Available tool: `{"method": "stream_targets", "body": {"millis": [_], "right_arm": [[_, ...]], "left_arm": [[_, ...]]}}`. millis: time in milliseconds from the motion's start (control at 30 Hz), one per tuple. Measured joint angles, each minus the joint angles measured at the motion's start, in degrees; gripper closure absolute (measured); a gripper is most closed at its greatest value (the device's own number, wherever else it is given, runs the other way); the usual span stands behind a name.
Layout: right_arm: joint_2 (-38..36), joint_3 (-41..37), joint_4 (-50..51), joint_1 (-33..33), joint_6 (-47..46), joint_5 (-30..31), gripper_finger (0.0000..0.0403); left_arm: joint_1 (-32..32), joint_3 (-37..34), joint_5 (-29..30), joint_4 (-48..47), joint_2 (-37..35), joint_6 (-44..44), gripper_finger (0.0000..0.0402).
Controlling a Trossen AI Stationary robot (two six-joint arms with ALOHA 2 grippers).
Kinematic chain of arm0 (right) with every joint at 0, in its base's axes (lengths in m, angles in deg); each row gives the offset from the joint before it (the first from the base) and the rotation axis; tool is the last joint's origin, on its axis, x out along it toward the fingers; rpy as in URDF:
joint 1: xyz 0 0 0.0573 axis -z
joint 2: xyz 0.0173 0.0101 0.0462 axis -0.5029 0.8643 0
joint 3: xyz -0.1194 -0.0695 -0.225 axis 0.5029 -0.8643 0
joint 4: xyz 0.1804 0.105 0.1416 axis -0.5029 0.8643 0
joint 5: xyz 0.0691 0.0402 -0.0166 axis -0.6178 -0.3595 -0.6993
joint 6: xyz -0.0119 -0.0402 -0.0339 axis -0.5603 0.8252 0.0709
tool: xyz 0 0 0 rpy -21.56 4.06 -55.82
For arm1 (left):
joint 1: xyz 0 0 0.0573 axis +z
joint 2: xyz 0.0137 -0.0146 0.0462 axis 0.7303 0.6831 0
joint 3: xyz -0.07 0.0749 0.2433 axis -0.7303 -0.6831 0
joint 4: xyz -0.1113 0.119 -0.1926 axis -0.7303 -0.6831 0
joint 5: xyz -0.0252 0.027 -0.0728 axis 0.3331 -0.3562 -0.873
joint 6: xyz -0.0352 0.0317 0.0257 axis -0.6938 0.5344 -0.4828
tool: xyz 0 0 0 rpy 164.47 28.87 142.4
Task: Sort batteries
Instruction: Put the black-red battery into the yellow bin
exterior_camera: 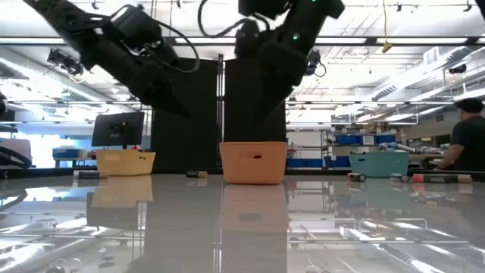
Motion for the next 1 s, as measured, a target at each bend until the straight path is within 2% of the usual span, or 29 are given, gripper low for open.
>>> {"method": "stream_targets", "body": {"millis": [167, 333, 433, 533, 633, 733, 1000], "right_arm": [[-4.24, -7.64, -2.62, -1.10, -4.03, 2.10, 0.0395], [-11.86, -17.18, -7.97, -2.16, -9.50, 2.89, 0.0395], [-17.75, -22.12, -6.73, -2.85, -13.81, 5.59, 0.0396], [-24.04, -26.24, 0.11, -2.43, -20.63, 9.64, 0.0396], [-28.62, -30.03, 9.21, -0.23, -27.55, 14.00, 0.0396], [-31.52, -33.27, 14.67, 3.25, -31.10, 15.23, 0.0396], [-32.71, -39.12, 16.58, 14.07, -29.62, 13.64, 0.0379]], "left_arm": [[3.12, 5.87, -2.73, -5.49, 6.98, 3.95, 0.0398], [5.40, 9.25, -3.98, -8.44, 13.80, 5.46, 0.0398], [5.93, 9.46, -3.60, -7.98, 15.47, 5.47, 0.0398], [5.96, 9.43, -3.05, -6.79, 15.17, 5.27, 0.0398], [5.94, 8.37, -3.06, -2.37, 13.75, 3.80, 0.0398], [5.94, 7.05, -3.54, 1.08, 12.72, 2.63, 0.0398], [5.76, 6.40, -5.23, 2.93, 12.76, 1.13, 0.0398]]}}
